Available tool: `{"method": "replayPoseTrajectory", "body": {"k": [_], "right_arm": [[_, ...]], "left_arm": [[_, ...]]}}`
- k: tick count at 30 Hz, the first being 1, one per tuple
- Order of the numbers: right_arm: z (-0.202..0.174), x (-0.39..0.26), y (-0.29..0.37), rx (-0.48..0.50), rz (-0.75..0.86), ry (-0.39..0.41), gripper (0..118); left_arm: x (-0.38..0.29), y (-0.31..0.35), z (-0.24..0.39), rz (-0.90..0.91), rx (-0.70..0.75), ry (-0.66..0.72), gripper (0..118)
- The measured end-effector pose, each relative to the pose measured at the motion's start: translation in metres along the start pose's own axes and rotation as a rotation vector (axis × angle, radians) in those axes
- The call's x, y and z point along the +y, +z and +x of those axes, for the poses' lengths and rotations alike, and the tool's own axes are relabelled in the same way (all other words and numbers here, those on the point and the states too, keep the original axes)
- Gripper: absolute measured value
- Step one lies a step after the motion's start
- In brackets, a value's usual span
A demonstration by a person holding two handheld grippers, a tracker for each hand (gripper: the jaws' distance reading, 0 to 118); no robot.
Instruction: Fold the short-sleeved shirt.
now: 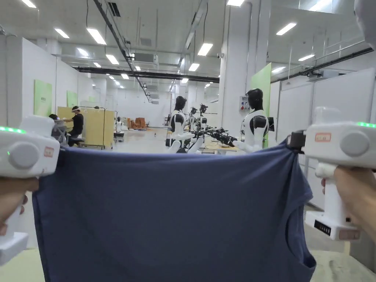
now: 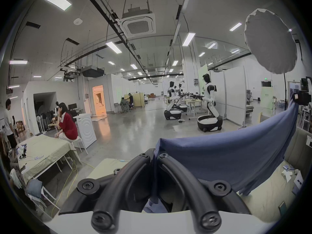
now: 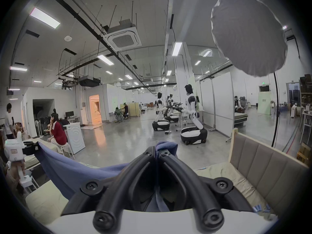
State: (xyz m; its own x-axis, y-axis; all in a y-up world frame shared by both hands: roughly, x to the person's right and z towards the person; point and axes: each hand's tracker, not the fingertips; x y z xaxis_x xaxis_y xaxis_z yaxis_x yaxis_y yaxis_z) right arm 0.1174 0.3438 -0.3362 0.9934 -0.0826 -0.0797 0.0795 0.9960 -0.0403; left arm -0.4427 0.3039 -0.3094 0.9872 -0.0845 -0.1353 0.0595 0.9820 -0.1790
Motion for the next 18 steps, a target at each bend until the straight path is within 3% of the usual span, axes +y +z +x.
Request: {"method": "replayPoseTrajectory", "body": {"k": [4,8,12,18], "right_arm": [[0.005,-0.053,-0.022,0.004,0.001,-0.053,2],[0.000,-0.075,-0.015,0.014,-0.032,0.002,2],[0.002,-0.080,0.015,0.048,-0.059,-0.024,2],[0.001,-0.101,0.123,0.071,-0.168,0.043,2]], "left_arm": [[-0.050,-0.023,0.011,-0.019,0.020,0.021,4],[-0.079,-0.026,0.011,-0.074,0.018,0.009,4],[-0.095,0.005,0.006,-0.091,-0.002,0.025,4],[-0.139,0.108,-0.004,-0.169,-0.078,-0.031,4]]}}
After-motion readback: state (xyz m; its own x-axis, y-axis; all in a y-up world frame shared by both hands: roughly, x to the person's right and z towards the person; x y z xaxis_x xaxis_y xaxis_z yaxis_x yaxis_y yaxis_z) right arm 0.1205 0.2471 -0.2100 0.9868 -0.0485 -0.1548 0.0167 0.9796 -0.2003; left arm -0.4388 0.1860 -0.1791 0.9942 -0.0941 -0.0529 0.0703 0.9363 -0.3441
